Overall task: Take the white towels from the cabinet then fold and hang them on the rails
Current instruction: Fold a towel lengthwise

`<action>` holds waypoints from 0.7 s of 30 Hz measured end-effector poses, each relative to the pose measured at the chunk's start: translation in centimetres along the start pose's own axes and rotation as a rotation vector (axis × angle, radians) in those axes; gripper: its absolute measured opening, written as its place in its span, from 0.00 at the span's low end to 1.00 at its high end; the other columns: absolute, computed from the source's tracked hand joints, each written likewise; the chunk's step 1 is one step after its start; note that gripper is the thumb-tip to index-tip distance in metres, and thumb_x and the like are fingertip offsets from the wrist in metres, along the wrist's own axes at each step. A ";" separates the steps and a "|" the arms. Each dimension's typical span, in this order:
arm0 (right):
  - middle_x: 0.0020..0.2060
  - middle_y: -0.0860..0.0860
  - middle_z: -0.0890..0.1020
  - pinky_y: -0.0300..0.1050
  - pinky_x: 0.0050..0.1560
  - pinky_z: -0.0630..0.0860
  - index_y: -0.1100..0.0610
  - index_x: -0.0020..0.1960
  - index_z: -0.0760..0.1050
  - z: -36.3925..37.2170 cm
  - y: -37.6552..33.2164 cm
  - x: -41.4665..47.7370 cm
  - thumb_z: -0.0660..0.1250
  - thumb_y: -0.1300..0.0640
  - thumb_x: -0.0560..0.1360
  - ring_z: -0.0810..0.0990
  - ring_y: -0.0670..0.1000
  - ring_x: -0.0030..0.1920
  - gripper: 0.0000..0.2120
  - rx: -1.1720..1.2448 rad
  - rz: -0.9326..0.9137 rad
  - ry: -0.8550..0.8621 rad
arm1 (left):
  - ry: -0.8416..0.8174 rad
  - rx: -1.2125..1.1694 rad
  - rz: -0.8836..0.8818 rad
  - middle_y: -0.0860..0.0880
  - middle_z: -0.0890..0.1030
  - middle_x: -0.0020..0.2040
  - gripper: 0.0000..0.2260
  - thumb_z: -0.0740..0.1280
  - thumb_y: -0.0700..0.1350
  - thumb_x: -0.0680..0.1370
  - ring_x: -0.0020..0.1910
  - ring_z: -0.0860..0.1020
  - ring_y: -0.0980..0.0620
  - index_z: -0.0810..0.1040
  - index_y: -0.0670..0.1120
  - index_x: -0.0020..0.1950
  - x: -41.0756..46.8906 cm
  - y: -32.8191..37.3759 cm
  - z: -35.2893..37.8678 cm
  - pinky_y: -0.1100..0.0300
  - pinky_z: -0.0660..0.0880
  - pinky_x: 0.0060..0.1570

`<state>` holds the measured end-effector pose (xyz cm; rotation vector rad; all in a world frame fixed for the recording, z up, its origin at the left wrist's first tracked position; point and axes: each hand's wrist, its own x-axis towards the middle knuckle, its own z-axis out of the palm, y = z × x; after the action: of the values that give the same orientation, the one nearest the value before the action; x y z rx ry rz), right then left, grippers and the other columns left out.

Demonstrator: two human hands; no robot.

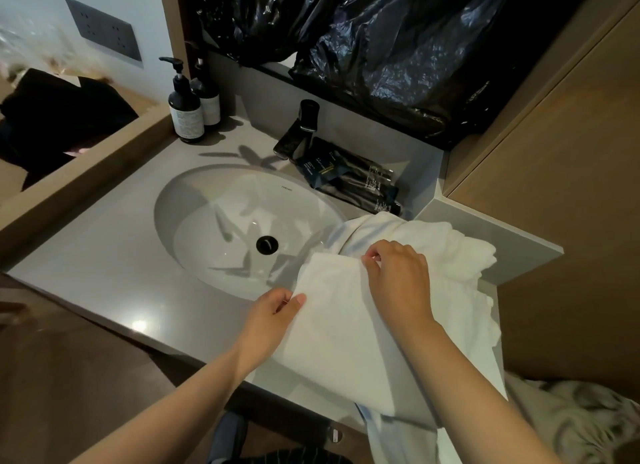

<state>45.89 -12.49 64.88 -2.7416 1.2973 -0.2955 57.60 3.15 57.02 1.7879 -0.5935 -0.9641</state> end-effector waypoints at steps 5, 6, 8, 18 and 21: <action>0.40 0.49 0.78 0.50 0.50 0.66 0.53 0.42 0.79 0.5 0.3 -0.5 0.65 0.49 0.79 0.73 0.53 0.44 0.10 -0.023 -0.181 0.017 | -0.044 0.061 0.001 0.50 0.74 0.36 0.15 0.59 0.52 0.81 0.33 0.73 0.58 0.71 0.43 0.41 -2.0 -0.9 0.2 0.67 0.68 0.36; 0.39 0.48 0.78 0.49 0.49 0.65 0.52 0.41 0.77 0.7 0.3 -0.4 0.65 0.50 0.79 0.73 0.53 0.43 0.10 -0.039 -0.188 0.006 | -0.064 0.071 0.007 0.52 0.75 0.38 0.13 0.59 0.52 0.81 0.34 0.74 0.60 0.72 0.45 0.42 -2.5 -1.1 0.2 0.69 0.69 0.37; 0.36 0.48 0.78 0.48 0.46 0.61 0.51 0.38 0.70 1.0 0.0 -0.2 0.64 0.51 0.79 0.73 0.53 0.40 0.12 -0.086 -0.213 0.015 | -0.121 0.067 0.006 0.52 0.78 0.42 0.11 0.61 0.53 0.80 0.40 0.78 0.60 0.74 0.46 0.47 -3.0 -1.9 0.0 0.68 0.73 0.40; 0.32 0.49 0.78 0.50 0.50 0.61 0.53 0.41 0.64 1.7 -0.9 0.4 0.57 0.50 0.82 0.67 0.53 0.33 0.13 -0.182 -0.276 -0.102 | -0.195 0.071 -0.061 0.48 0.81 0.47 0.12 0.67 0.50 0.78 0.47 0.81 0.52 0.75 0.40 0.48 -3.0 -2.9 -1.6 0.54 0.78 0.51; 0.33 0.48 0.80 0.49 0.51 0.61 0.52 0.40 0.69 1.5 -0.3 0.3 0.56 0.47 0.81 0.72 0.53 0.34 0.14 -0.217 -0.278 -0.092 | -0.206 0.131 -0.042 0.53 0.79 0.42 0.09 0.66 0.50 0.78 0.42 0.79 0.57 0.74 0.46 0.43 -3.1 -2.5 -1.3 0.63 0.76 0.43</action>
<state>46.63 -12.47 63.49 -3.0791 0.9773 -0.0485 56.84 7.10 56.04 1.8347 -0.7655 -1.1710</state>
